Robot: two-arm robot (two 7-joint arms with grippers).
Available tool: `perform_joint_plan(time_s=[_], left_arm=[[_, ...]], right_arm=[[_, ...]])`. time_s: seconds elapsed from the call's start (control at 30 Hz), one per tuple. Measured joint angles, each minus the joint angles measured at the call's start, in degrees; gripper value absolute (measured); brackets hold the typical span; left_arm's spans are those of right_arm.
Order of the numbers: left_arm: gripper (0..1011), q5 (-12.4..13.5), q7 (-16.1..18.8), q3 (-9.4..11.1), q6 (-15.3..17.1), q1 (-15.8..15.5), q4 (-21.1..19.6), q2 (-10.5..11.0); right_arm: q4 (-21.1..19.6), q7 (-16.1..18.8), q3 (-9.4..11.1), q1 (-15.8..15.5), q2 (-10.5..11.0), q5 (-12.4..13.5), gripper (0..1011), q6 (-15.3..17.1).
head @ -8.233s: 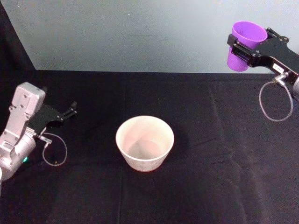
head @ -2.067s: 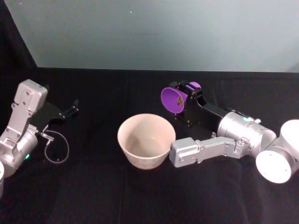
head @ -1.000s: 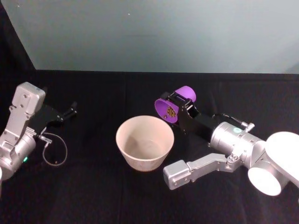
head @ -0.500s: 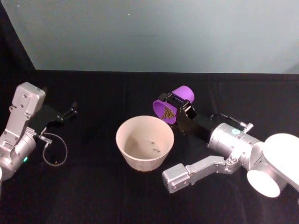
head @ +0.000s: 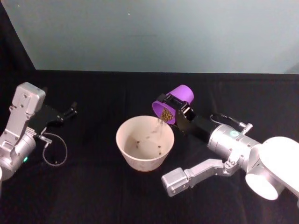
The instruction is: Pick up the cup and pour the mung beans from the cup into the bowl.
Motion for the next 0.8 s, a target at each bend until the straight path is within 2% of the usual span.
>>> perform_joint_plan(time_s=[0.8], left_arm=[[1000, 0.0, 0.0, 0.0, 0.0, 0.0, 0.0, 0.0]], right_arm=[[0.2, -2.2, -1.9, 0.5, 0.2, -4.0, 736, 2.0]])
